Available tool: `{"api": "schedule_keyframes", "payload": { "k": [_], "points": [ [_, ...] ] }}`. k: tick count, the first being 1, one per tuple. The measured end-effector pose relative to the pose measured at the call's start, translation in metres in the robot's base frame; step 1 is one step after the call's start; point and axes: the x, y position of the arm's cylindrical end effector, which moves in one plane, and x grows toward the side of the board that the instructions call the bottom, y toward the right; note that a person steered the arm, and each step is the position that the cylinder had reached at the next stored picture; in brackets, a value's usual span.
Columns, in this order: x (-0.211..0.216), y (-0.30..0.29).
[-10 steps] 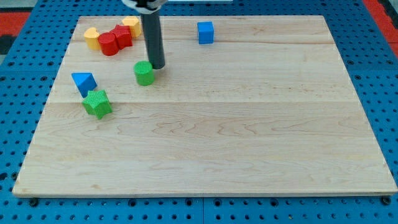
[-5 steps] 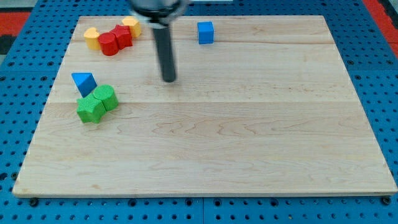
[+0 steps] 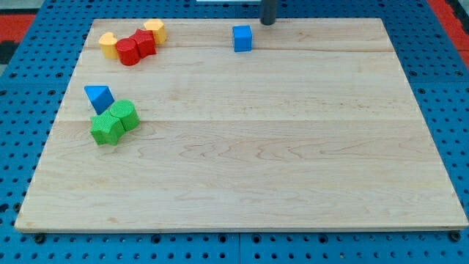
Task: Slide the blue cube diagonal to the yellow hexagon
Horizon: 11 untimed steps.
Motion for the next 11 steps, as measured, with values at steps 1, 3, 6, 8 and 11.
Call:
{"api": "schedule_keyframes", "payload": {
  "k": [1,3,6,8,11],
  "points": [
    [0.000,-0.002],
    [0.028,-0.037],
    [0.159,-0.126],
    [0.145,-0.122],
    [0.034,0.007]
  ]
}}
